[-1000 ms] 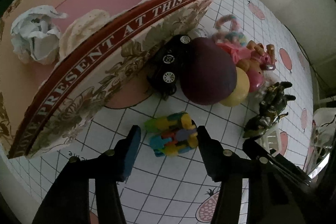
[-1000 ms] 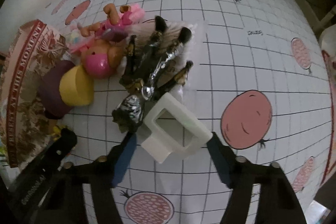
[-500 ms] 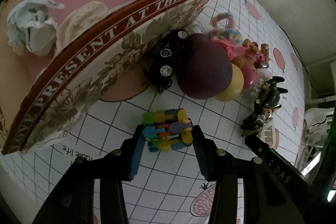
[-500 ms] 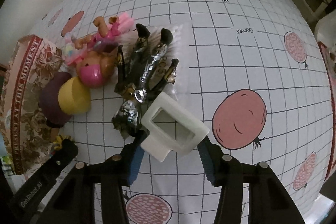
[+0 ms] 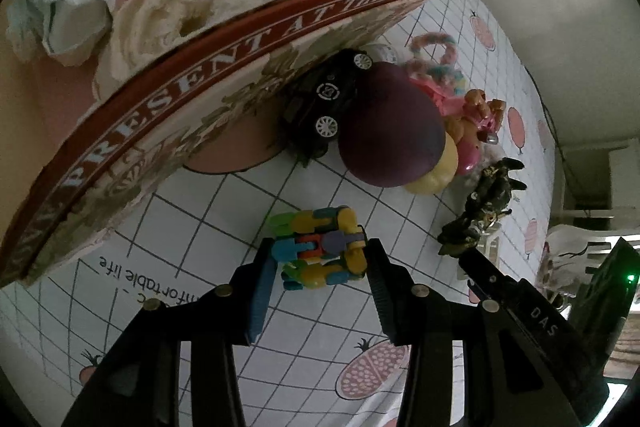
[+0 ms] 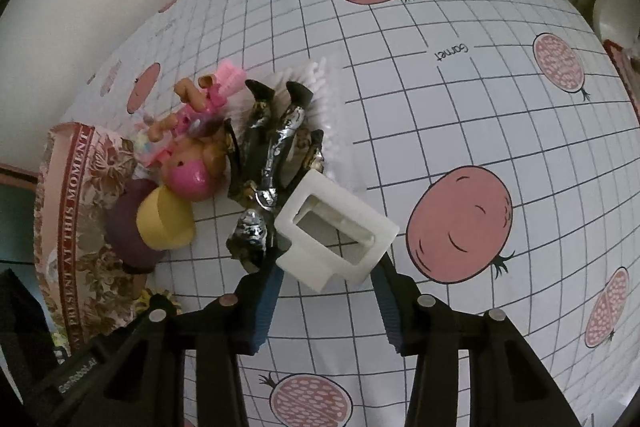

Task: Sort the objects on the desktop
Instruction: 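Grasp the colourful block toy with the left tool while the right tool grasps the white plastic frame, then lift the block toy and white frame off the table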

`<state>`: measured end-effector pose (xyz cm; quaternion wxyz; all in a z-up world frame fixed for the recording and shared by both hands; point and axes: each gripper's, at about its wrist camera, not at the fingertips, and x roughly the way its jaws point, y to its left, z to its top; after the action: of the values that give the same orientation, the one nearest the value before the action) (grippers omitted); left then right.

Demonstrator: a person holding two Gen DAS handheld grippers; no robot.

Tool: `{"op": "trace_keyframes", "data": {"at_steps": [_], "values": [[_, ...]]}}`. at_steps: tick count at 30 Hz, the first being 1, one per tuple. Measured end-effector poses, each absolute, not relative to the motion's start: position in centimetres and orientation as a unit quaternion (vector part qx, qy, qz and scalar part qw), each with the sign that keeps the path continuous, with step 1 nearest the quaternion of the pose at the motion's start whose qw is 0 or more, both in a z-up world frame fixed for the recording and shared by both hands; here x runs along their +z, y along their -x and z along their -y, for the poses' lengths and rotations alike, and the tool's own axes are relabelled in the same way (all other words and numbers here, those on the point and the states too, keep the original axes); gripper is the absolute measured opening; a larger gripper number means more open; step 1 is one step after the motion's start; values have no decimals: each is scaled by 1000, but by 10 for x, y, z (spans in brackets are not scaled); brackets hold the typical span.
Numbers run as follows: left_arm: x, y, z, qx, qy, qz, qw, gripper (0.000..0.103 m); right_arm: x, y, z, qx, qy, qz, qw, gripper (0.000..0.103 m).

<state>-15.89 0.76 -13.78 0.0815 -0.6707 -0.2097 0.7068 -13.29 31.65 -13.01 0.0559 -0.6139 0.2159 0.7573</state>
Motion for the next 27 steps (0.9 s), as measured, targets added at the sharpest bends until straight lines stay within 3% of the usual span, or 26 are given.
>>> {"op": "trace_keyframes", "data": {"at_steps": [6,19,22,27], "values": [[-135,156,-2,702,669,225,89,46,-125,117,-330,761,599,-242,52,45],[-131,146,10,694,673,240,88,46,-145,137,-304,750,628,-202,51,46],[-132,146,12,690,675,246,88,46,-146,137,-306,747,630,-206,52,48],[-130,145,20,688,674,254,86,46,-143,136,-308,744,638,-187,59,62]]}}
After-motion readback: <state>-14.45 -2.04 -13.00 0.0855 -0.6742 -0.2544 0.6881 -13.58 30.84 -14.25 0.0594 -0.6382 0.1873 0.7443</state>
